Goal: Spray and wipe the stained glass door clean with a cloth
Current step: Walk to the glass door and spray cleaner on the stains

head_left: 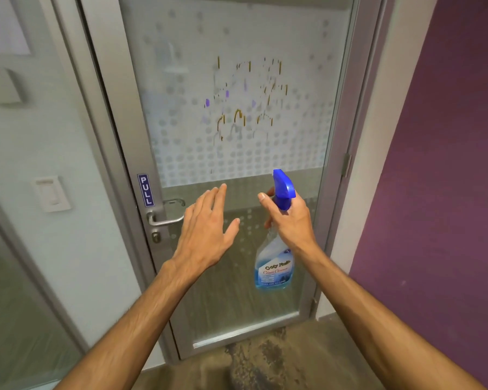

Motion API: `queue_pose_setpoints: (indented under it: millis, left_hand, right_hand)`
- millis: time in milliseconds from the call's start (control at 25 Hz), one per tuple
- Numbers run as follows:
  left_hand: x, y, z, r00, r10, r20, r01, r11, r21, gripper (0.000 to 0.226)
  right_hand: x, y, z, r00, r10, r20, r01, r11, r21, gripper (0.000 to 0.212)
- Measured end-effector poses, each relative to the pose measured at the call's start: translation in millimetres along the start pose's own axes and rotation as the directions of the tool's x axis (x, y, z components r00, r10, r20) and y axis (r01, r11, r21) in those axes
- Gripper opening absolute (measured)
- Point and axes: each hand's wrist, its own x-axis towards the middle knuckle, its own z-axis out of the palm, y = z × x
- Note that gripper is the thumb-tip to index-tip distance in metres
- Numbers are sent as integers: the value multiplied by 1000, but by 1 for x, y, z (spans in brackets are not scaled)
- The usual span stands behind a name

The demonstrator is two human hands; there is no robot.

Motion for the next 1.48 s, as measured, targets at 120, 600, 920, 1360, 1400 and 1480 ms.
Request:
queue_pose_setpoints:
  millis: [120, 600, 920, 1360, 1400, 1480]
  left_hand:
    - [41, 15, 5, 997, -27, -74, 30, 999, 33, 77]
    - [196, 34, -26, 957, -57, -283, 127, 964, 235, 75]
    - [259, 9, -39, 951, -64, -302, 149, 951, 270, 83]
    - [295, -45, -45, 950, -76, -303, 164, 946, 279, 82]
    - [297, -49, -45, 951, -76, -301, 164, 946, 281, 82]
    - [301, -56, -44, 951, -68, -302, 157, 946, 282, 82]
  right_hand:
    - [53, 4, -13, 997, -53, 48, 54, 999, -6, 29]
    - [243, -47, -5, 970, -245, 6, 245, 969, 22, 21]
    - [304, -61, 48, 971, -219, -96, 217, 976, -32, 20]
    - [338, -80, 110, 960, -281, 4, 280, 952, -126, 26]
    - [339, -79, 114, 959, -282, 15, 281, 951, -129, 23]
    - [343, -78, 119, 959, -284, 25, 285, 952, -116, 20]
